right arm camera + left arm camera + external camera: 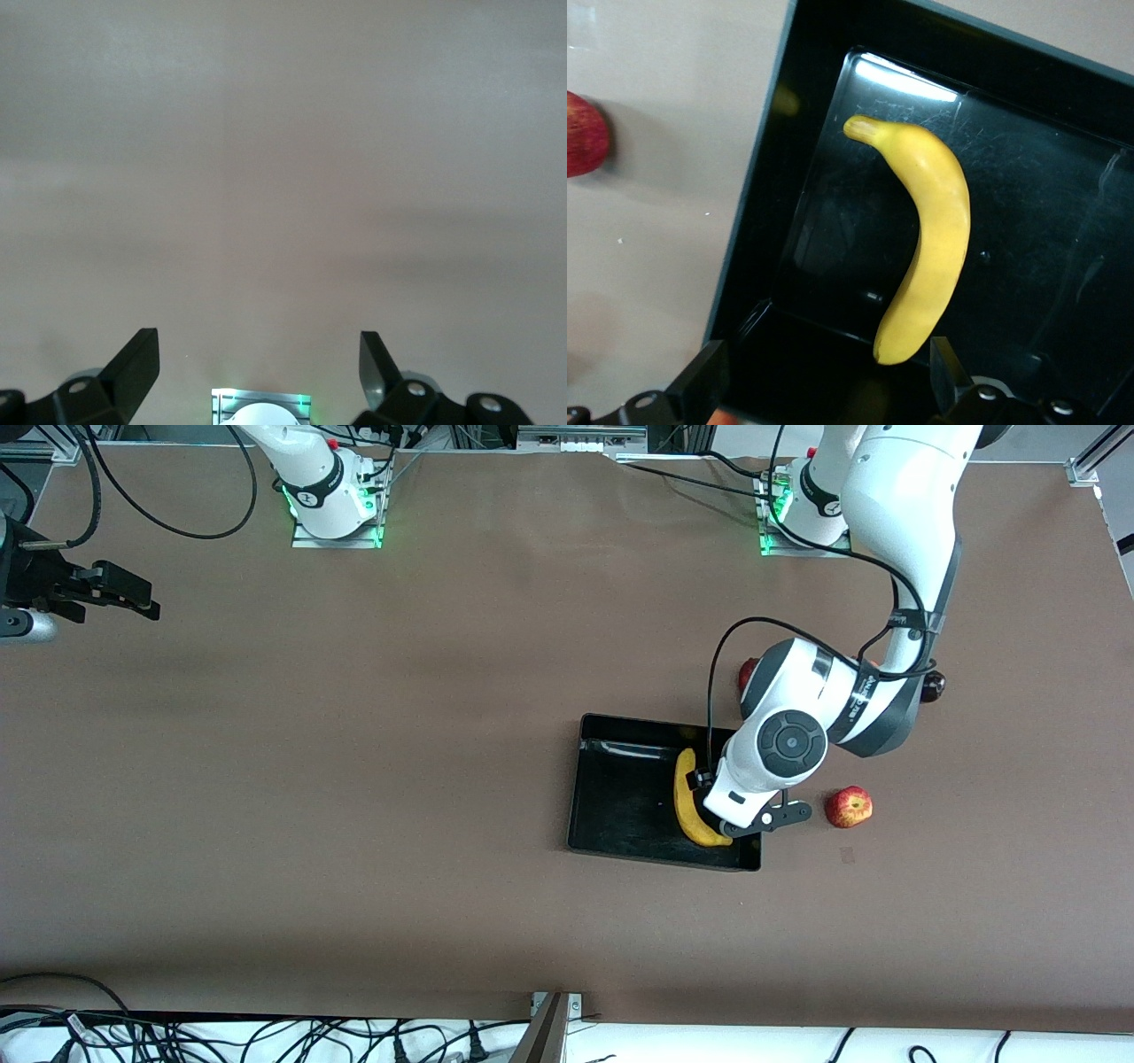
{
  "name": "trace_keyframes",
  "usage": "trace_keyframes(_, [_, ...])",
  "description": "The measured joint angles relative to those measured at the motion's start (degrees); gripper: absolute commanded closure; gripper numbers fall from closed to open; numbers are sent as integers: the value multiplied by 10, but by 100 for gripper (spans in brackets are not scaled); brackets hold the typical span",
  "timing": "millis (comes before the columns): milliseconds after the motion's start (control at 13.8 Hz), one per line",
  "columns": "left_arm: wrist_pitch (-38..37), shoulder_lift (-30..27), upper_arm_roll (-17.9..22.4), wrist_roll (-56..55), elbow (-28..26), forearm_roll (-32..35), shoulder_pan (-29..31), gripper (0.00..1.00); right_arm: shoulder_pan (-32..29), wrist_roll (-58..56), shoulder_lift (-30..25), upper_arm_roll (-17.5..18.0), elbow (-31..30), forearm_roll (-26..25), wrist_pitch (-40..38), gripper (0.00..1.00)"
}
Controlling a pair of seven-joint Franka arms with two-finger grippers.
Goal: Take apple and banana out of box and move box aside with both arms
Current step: 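Move the left gripper into the tray and grasp the yellow banana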
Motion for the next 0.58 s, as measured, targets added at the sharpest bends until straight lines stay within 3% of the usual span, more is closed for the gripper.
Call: trace_keyframes(579, [75, 59, 3, -41, 8, 0, -7, 0, 0, 0, 0, 0, 0, 0, 0, 0])
